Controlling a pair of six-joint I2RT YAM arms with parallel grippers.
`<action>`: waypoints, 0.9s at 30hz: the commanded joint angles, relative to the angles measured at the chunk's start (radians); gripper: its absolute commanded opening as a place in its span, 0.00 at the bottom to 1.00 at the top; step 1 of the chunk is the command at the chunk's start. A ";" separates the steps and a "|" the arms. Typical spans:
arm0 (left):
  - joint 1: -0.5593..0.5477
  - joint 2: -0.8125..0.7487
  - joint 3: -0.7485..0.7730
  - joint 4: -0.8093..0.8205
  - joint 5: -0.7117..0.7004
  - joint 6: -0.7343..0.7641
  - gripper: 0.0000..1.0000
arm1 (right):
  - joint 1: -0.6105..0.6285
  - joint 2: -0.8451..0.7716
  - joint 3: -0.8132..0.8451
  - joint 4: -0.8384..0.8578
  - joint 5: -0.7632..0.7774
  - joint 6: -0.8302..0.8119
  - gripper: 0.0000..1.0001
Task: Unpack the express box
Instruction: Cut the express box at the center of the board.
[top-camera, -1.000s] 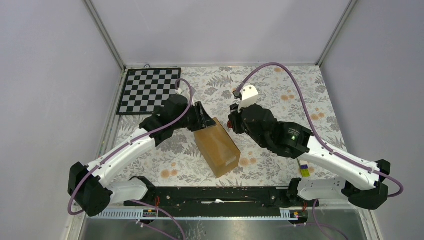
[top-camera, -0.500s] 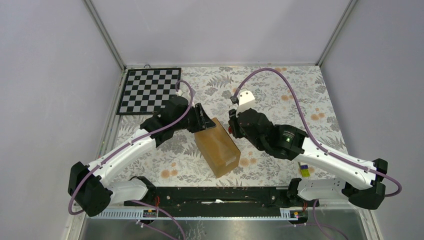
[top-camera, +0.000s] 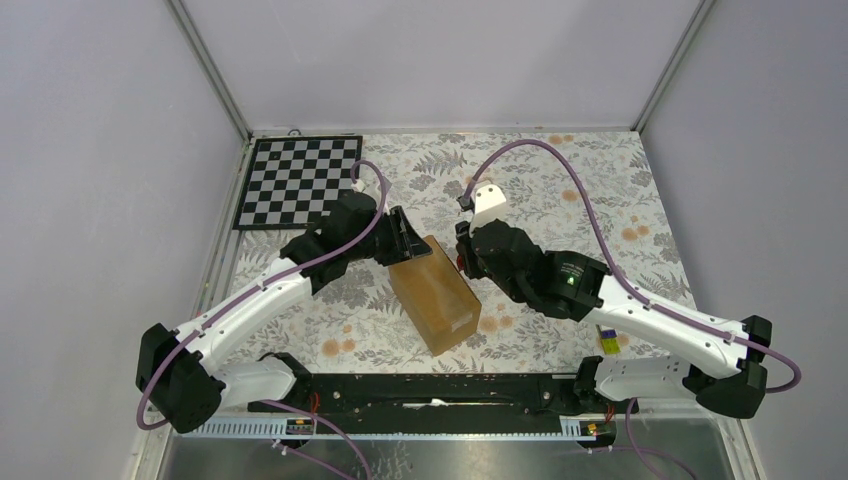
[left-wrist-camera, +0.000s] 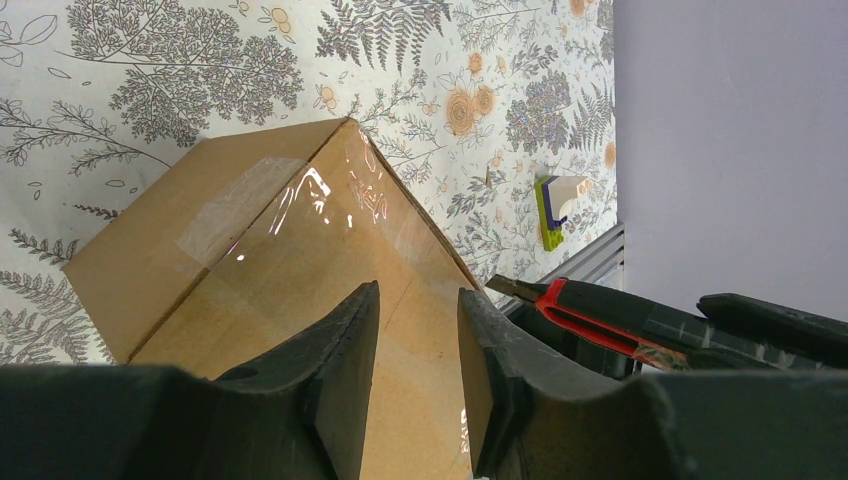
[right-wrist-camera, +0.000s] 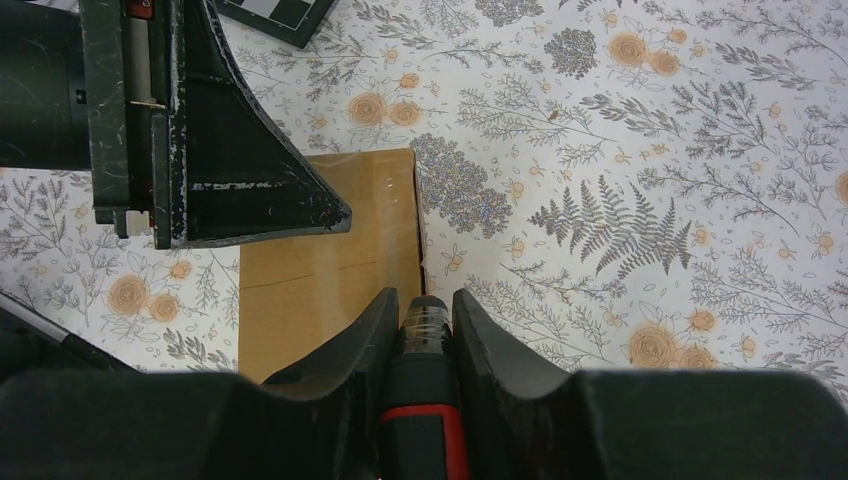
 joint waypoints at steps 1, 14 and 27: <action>0.005 -0.006 0.004 0.046 0.014 0.003 0.38 | 0.010 -0.001 -0.002 0.055 -0.014 0.009 0.00; 0.005 -0.009 0.001 0.046 0.013 0.004 0.38 | 0.009 -0.001 -0.017 0.040 -0.004 0.017 0.00; 0.005 0.003 0.001 0.043 0.012 0.007 0.38 | 0.009 -0.025 -0.023 0.017 0.017 0.022 0.00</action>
